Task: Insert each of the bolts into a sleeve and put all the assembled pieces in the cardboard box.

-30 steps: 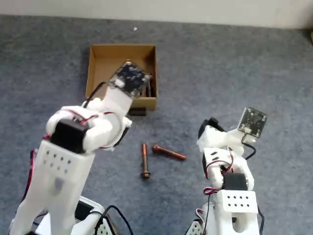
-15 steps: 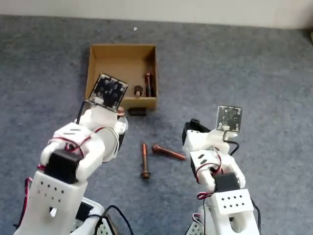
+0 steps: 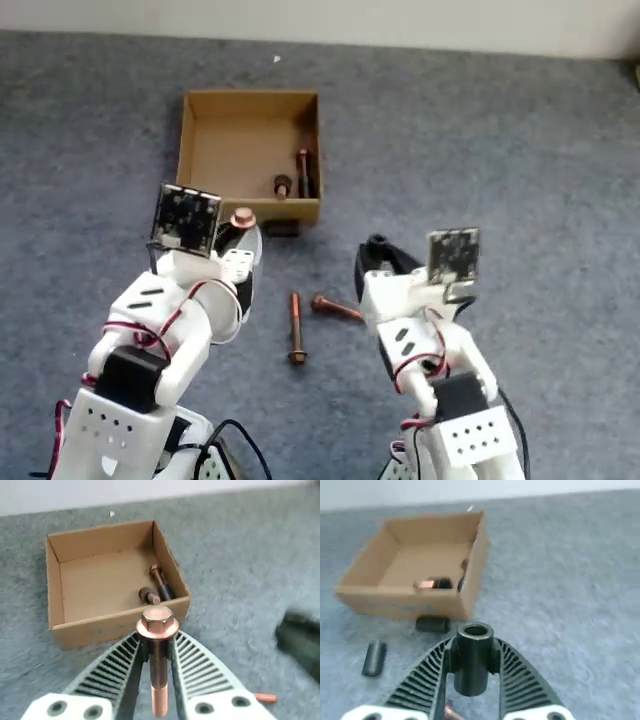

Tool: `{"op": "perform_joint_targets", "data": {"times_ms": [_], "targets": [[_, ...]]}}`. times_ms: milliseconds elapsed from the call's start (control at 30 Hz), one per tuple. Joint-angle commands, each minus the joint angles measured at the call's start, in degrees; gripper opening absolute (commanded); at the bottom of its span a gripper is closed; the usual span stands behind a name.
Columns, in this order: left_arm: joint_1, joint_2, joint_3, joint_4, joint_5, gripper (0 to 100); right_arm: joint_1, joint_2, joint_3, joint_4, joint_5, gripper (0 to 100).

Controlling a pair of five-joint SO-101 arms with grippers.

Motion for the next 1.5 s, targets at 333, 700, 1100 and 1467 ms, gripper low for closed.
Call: {"op": "perform_joint_targets", "data": {"times_ms": [333,700,1100,1467], "targets": [[8.22,-7.25,0.48,-10.55,12.22,1,-9.71,-21.67,12.88,-0.75,11.08,0.5],[14.64,-7.52,0.75,-15.21,11.87,1,-13.67,-21.58,14.11,-0.84,11.43,0.5],[14.81,-8.04,12.53,-28.66,11.78,1,-16.57,-21.58,13.93,-0.84,11.52,0.5],[14.9,-8.13,15.78,-29.45,11.78,1,-16.04,-21.58,13.93,-0.84,11.52,0.5]]}}
